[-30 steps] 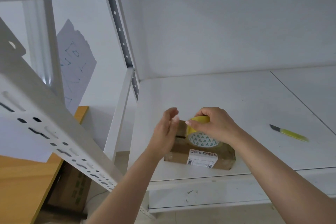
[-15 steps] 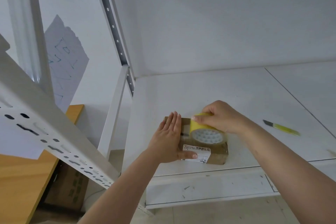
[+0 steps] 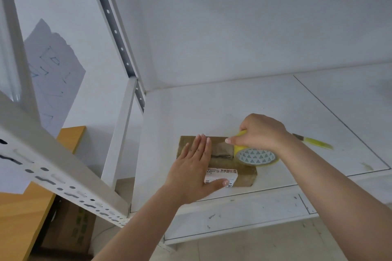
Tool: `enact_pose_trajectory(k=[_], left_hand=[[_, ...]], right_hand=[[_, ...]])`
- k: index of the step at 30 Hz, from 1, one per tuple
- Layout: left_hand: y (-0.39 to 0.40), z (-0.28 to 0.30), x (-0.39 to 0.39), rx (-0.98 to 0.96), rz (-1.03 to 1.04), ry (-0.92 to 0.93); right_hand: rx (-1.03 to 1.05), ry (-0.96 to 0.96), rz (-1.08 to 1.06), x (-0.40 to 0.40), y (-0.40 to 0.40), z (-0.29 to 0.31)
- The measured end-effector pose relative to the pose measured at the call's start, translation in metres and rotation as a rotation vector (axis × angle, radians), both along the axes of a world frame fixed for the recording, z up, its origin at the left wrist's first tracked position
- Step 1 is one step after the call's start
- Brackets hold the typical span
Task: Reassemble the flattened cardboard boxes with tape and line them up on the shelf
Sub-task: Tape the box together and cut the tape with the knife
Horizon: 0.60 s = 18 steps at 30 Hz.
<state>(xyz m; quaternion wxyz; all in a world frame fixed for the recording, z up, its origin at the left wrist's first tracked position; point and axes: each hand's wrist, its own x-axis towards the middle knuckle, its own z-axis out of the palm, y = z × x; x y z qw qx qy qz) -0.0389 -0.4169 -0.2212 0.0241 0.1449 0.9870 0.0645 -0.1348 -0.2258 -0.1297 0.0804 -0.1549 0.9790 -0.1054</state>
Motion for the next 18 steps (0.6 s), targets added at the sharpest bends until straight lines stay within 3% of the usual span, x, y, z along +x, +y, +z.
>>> enact_pose_trajectory(k=[4,9,18], left_hand=[[-0.001,-0.006,-0.002,-0.108,-0.007,-0.084],[0.0,-0.004,-0.004,-0.147,0.006,-0.139],[0.03,0.0,0.005,-0.032,-0.041,-0.183]], right_hand=[[-0.109,-0.086,0.054,-0.003,0.001,0.001],[-0.464,-0.325,0.036,-0.006,0.022,-0.001],[-0.625,-0.3,0.022,-0.001,0.022,-0.013]])
